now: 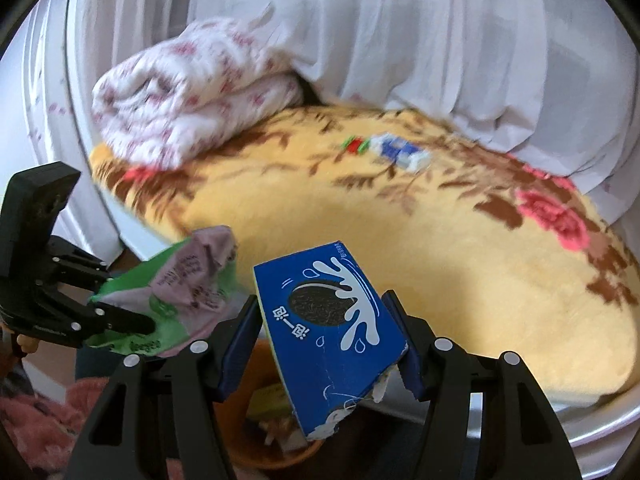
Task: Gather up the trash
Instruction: 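Carry the green bag and blue milk box over the bin and release both, then move both tools back over the bed toward the red toy car and white box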
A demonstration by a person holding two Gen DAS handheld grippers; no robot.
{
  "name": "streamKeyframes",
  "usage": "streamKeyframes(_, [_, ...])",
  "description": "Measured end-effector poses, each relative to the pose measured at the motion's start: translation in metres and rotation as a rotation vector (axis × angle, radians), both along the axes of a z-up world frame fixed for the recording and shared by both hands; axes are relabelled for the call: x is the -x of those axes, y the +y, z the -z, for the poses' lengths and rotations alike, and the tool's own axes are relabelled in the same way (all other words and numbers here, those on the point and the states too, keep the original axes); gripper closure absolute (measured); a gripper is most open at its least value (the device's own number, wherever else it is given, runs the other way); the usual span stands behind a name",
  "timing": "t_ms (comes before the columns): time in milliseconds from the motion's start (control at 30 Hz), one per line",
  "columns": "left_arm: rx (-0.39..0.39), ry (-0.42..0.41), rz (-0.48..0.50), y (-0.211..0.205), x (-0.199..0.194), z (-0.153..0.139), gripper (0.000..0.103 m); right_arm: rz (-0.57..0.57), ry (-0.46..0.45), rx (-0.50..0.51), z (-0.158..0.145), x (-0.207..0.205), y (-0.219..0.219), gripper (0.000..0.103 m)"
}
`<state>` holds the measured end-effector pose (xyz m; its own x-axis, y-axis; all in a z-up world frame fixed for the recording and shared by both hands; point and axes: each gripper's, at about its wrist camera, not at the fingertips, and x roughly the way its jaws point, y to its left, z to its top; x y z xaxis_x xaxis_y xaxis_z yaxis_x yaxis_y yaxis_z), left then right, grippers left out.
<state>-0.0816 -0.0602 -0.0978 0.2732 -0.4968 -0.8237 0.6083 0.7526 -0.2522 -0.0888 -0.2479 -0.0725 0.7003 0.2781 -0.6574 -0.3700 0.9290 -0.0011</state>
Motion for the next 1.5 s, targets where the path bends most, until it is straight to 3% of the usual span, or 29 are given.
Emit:
streamKeyframes(133, [-0.027,0.075,-0.003,-0.002,0.004,0.034,0.084,-0.033,0.081,0.005,0.027,0.003,0.013,0.043])
streamKeyframes(467, [-0.099,0.278,-0.116,-0.006,-0.018,0.119,0.084,-0.073,0.290,0.051,0.102,-0.012,0.040,0.043])
streamKeyframes(667, [-0.170,0.352,-0.190,-0.011,-0.032,0.156,0.083,-0.048,0.440,0.087,0.149,-0.031,0.050,0.043])
streamKeyframes(1033, [-0.223,0.451,-0.266,-0.011,-0.046,0.196,0.081,-0.022,0.534,0.089,0.180,-0.045,0.052,0.041])
streamKeyframes(1133, [-0.232,0.445,-0.263,-0.009,-0.044,0.196,0.073,-0.013,0.545,0.080,0.180,-0.051,0.051,0.038])
streamKeyframes(1200, [-0.232,0.431,-0.256,-0.010,-0.043,0.193,0.055,-0.005,0.543,0.075,0.179,-0.052,0.050,0.030])
streamKeyframes(1267, [-0.238,0.407,-0.255,-0.011,-0.042,0.190,0.046,0.000,0.539,0.075,0.177,-0.051,0.048,0.030])
streamKeyframes(1500, [-0.236,0.394,-0.271,-0.009,-0.042,0.187,0.037,0.017,0.524,0.074,0.172,-0.047,0.044,0.030])
